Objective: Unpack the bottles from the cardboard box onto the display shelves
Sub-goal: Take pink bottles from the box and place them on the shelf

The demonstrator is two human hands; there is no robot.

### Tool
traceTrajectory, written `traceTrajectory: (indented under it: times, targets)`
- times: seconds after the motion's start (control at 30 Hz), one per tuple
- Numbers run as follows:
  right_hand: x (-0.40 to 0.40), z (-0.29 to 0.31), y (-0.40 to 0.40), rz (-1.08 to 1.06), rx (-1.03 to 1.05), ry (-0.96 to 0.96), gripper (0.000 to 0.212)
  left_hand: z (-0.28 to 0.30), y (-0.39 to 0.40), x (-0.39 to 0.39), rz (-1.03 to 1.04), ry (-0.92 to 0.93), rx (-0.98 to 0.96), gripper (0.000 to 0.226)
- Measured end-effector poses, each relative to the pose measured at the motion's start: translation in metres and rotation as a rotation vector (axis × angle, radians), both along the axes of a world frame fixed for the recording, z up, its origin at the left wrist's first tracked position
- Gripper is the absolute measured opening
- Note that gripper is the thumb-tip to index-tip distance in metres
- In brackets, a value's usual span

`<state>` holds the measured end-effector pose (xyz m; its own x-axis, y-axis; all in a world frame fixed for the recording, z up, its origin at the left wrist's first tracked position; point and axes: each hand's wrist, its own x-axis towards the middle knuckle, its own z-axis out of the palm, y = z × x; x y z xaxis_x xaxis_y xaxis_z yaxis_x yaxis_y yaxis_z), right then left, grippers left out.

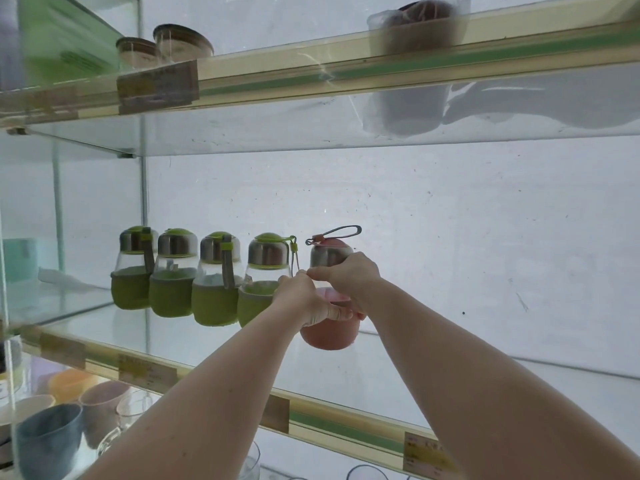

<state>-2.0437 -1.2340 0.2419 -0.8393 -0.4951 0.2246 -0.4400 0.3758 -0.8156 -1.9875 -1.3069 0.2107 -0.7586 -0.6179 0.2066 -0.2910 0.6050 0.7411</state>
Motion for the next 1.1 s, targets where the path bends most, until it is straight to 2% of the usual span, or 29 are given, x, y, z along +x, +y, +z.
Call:
traceTrajectory:
  times: [0.17, 0.47, 0.6, 0.67, 0.73, 0.83, 0.97, 1.1]
  targets:
    - [0.003, -0.003, 0.003, -0.037, 0.013, -0.017, 0.072, -0.004, 0.002, 0.002, 0.013, -0.003, -0.046, 0.101]
    - [0.018, 0.002, 0.011, -0.046, 0.018, 0.037, 0.054, 0.012, 0.013, 0.019, 0.049, 0.03, -0.105, 0.101]
    - [0.046, 0.014, 0.012, -0.137, -0.042, 0.118, 0.06, 0.024, 0.016, 0.042, 0.086, 0.065, -0.119, 0.087]
    - [0.068, 0.018, 0.009, -0.136, -0.075, 0.228, 0.06, 0.026, 0.018, 0.061, 0.109, 0.063, -0.183, 0.062]
    - [0.095, 0.018, 0.002, -0.048, -0.112, 0.3, 0.057, 0.027, 0.02, 0.086, 0.155, 0.012, -0.35, 0.037]
    - [0.142, 0.01, -0.019, 0.182, -0.18, 0.249, 0.051, 0.022, 0.01, 0.132, 0.282, -0.038, -0.405, 0.03]
    - [0.206, -0.027, -0.055, 0.392, -0.154, 0.125, 0.045, -0.011, -0.027, 0.208, 0.451, -0.133, -0.326, 0.033]
    - [0.266, -0.098, -0.089, 0.522, -0.017, -0.05, 0.047, -0.079, -0.062, 0.288, 0.559, -0.211, -0.21, 0.032]
